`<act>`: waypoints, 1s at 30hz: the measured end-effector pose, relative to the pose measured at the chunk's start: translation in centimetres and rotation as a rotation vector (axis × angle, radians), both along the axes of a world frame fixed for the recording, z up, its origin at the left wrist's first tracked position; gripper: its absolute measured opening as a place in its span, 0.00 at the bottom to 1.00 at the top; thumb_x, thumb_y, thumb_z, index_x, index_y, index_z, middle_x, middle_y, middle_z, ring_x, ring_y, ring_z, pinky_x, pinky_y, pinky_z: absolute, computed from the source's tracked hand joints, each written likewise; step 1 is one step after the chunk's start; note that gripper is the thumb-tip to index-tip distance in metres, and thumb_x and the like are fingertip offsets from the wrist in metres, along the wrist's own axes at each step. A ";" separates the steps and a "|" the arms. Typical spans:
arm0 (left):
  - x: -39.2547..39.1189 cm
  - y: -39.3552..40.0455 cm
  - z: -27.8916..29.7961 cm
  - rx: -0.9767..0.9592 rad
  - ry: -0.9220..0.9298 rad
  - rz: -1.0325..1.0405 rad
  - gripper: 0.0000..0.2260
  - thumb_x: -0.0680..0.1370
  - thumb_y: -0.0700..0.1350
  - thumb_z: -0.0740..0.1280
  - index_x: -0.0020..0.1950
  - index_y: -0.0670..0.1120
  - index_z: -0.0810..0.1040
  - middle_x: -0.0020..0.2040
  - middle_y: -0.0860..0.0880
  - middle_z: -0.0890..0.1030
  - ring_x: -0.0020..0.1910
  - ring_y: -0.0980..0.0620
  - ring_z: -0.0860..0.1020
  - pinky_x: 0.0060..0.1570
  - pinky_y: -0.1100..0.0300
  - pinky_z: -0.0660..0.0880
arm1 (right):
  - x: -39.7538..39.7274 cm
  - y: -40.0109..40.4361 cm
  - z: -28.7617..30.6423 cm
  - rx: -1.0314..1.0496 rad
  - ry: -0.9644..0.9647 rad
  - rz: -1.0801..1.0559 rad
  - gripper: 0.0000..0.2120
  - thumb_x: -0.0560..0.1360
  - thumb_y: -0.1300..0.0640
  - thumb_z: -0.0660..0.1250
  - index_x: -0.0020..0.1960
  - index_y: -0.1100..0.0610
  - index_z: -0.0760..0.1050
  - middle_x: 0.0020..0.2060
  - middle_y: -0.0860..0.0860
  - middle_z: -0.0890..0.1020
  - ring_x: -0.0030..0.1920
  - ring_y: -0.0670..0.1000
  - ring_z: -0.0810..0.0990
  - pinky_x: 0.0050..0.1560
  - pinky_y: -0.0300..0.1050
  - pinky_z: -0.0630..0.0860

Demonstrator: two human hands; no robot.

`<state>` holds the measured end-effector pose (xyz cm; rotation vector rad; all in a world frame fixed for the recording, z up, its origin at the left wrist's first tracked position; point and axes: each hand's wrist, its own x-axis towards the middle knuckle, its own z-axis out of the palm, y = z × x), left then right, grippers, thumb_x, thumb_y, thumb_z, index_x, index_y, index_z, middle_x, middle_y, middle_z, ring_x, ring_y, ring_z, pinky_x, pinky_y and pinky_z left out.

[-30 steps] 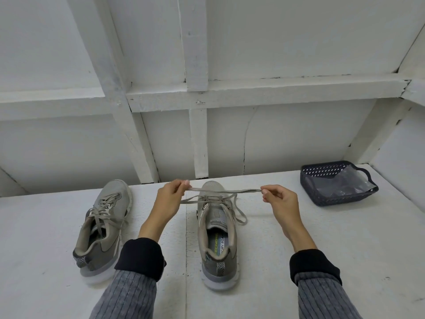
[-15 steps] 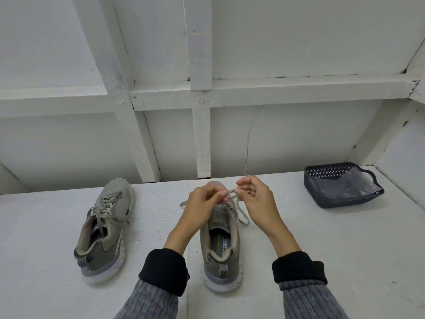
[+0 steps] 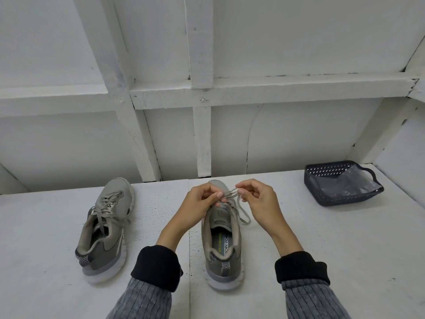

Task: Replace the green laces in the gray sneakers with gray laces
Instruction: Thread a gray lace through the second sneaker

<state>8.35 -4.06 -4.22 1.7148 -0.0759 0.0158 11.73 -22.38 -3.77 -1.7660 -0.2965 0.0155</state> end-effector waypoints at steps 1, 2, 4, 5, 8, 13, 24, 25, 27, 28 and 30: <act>0.0 0.0 0.0 0.006 -0.001 -0.003 0.05 0.80 0.40 0.66 0.46 0.44 0.81 0.41 0.50 0.85 0.38 0.59 0.79 0.43 0.66 0.74 | 0.0 0.0 0.0 -0.002 -0.002 0.006 0.08 0.77 0.63 0.67 0.49 0.51 0.80 0.40 0.48 0.82 0.40 0.43 0.79 0.44 0.36 0.76; 0.1 0.0 0.0 0.016 -0.005 -0.003 0.05 0.80 0.40 0.66 0.45 0.45 0.81 0.41 0.50 0.85 0.39 0.59 0.80 0.43 0.66 0.74 | 0.0 0.0 -0.1 -0.005 -0.005 0.010 0.08 0.77 0.63 0.67 0.51 0.51 0.80 0.40 0.48 0.82 0.39 0.43 0.78 0.44 0.36 0.76; 0.1 0.0 -0.1 0.036 -0.011 -0.002 0.05 0.80 0.41 0.67 0.46 0.45 0.81 0.42 0.49 0.85 0.43 0.57 0.81 0.44 0.66 0.75 | 0.0 -0.1 -0.2 -0.013 -0.008 0.016 0.09 0.77 0.62 0.67 0.52 0.49 0.81 0.40 0.47 0.82 0.39 0.43 0.78 0.44 0.36 0.76; 0.2 0.0 -0.2 0.039 -0.010 -0.002 0.05 0.80 0.41 0.67 0.46 0.45 0.81 0.42 0.49 0.85 0.43 0.56 0.81 0.45 0.65 0.76 | 0.1 -0.1 -0.2 -0.016 -0.010 0.017 0.09 0.77 0.62 0.67 0.50 0.48 0.81 0.40 0.47 0.82 0.39 0.43 0.79 0.45 0.36 0.77; 0.3 -0.1 -0.1 0.042 -0.008 -0.005 0.05 0.80 0.42 0.67 0.46 0.46 0.82 0.42 0.49 0.85 0.44 0.55 0.81 0.45 0.65 0.76 | 0.1 -0.3 -0.1 -0.009 -0.008 0.016 0.09 0.77 0.61 0.68 0.51 0.48 0.80 0.41 0.48 0.83 0.42 0.46 0.81 0.46 0.38 0.78; 0.5 -0.2 0.0 0.070 -0.016 -0.004 0.05 0.80 0.42 0.67 0.46 0.46 0.82 0.42 0.48 0.85 0.45 0.53 0.82 0.46 0.64 0.76 | 0.1 -0.5 0.1 -0.082 0.001 0.061 0.16 0.79 0.61 0.65 0.62 0.45 0.76 0.41 0.47 0.81 0.41 0.43 0.79 0.49 0.39 0.78; 0.6 -0.3 0.4 0.213 -0.024 -0.026 0.08 0.81 0.46 0.66 0.43 0.50 0.81 0.37 0.55 0.82 0.39 0.51 0.79 0.46 0.54 0.74 | 0.2 -0.3 0.0 -0.127 0.025 0.072 0.07 0.78 0.62 0.65 0.45 0.53 0.81 0.36 0.48 0.82 0.35 0.39 0.77 0.38 0.33 0.73; 0.7 -0.3 0.5 0.284 -0.021 -0.044 0.11 0.82 0.48 0.64 0.41 0.50 0.80 0.32 0.59 0.78 0.33 0.56 0.74 0.41 0.56 0.70 | 0.3 -0.3 -0.1 -0.123 0.021 0.032 0.08 0.78 0.62 0.65 0.44 0.52 0.81 0.36 0.48 0.82 0.35 0.40 0.77 0.37 0.33 0.74; 0.8 -0.2 0.4 0.378 -0.001 -0.077 0.15 0.83 0.51 0.60 0.43 0.49 0.82 0.26 0.60 0.69 0.30 0.57 0.66 0.36 0.58 0.62 | 0.7 -0.7 -0.2 -0.109 0.000 -0.094 0.07 0.78 0.62 0.66 0.45 0.53 0.80 0.36 0.47 0.81 0.36 0.42 0.76 0.39 0.35 0.74; 0.8 0.1 0.3 0.380 0.011 -0.085 0.16 0.84 0.52 0.59 0.45 0.49 0.83 0.26 0.59 0.70 0.31 0.55 0.66 0.36 0.58 0.63 | 1.0 -1.2 -0.3 -0.099 -0.011 -0.170 0.06 0.78 0.62 0.66 0.47 0.54 0.81 0.36 0.47 0.81 0.37 0.43 0.77 0.41 0.35 0.75; 1.0 1.1 0.4 0.304 0.022 -0.054 0.16 0.83 0.55 0.58 0.42 0.55 0.82 0.35 0.57 0.78 0.37 0.54 0.73 0.44 0.56 0.71 | 1.6 -2.6 -0.7 -0.091 -0.018 -0.321 0.06 0.77 0.62 0.66 0.50 0.58 0.81 0.37 0.47 0.81 0.38 0.44 0.78 0.44 0.37 0.77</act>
